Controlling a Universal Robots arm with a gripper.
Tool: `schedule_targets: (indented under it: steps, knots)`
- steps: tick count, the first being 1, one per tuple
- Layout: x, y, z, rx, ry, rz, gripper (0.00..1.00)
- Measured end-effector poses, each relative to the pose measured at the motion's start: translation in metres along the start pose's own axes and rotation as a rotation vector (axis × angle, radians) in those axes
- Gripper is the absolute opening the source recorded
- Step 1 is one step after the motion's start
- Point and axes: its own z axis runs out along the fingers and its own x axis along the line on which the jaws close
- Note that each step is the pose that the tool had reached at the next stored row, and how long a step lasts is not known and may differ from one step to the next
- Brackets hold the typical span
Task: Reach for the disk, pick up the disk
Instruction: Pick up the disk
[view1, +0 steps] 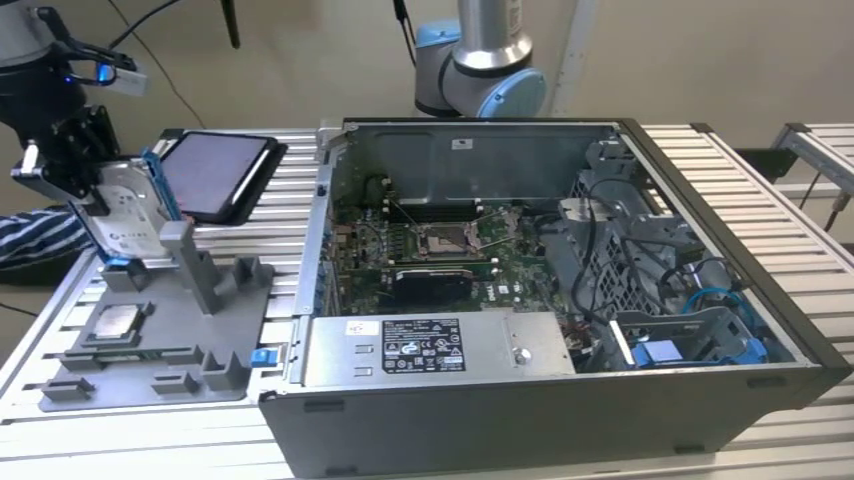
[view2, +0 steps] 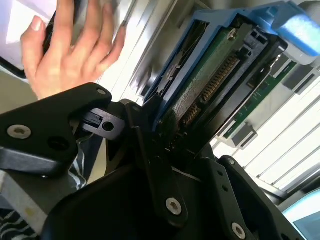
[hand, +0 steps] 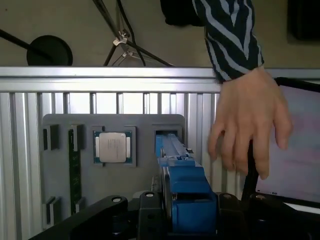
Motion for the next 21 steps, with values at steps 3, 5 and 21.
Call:
schedule_targets:
  steps: [3, 5, 21]
  knots:
    - [0.0000, 0.0000, -0.0002, -0.0001, 0.0000, 0.000, 0.00]
    - [0.0000, 0.0000, -0.0007, -0.0003, 0.0001, 0.000, 0.00]
    - [-0.0005, 0.0002, -0.0164, 0.0000, 0.0000, 0.000, 0.00]
